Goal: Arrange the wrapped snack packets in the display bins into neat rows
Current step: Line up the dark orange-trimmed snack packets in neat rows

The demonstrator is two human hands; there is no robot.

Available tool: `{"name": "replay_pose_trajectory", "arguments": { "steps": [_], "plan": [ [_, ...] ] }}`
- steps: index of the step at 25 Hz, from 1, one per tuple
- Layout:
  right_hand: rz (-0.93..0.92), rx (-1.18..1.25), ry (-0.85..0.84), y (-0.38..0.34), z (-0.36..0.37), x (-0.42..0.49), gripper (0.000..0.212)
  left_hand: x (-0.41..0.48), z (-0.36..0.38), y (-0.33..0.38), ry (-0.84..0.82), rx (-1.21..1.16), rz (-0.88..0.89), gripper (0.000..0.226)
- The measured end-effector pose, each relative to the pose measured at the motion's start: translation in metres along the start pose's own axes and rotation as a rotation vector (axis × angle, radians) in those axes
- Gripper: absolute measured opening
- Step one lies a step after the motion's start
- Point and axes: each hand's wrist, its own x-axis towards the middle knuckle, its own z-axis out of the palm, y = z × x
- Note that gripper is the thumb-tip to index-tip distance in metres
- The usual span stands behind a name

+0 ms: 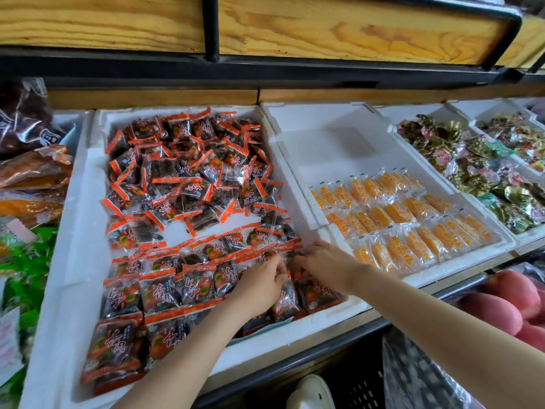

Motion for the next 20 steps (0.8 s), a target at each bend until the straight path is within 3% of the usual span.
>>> {"name": "replay_pose_trajectory", "arguments": {
  "steps": [6, 9, 15, 20],
  "plan": [
    [-0.035, 0.204, 0.110, 0.001, -0.010, -0.023, 0.035, 0.001, 0.008, 0.000, 0.051, 0.139, 0.071, 0.007],
    [-0.075, 0.112, 0.025, -0.001, -0.010, -0.037, 0.042, -0.001, 0.008, 0.000, 0.064, 0.135, 0.087, 0.014],
    [-0.061, 0.044, 0.071, 0.000, -0.004, -0.041, 0.039, -0.007, 0.000, -0.002, 0.051, 0.145, 0.109, 0.023],
    [0.142, 0.403, 0.125, 0.004, -0.038, -0.023, 0.038, -0.005, -0.044, -0.006, 0.258, 0.261, 0.132, 0.029]
  ]
}}
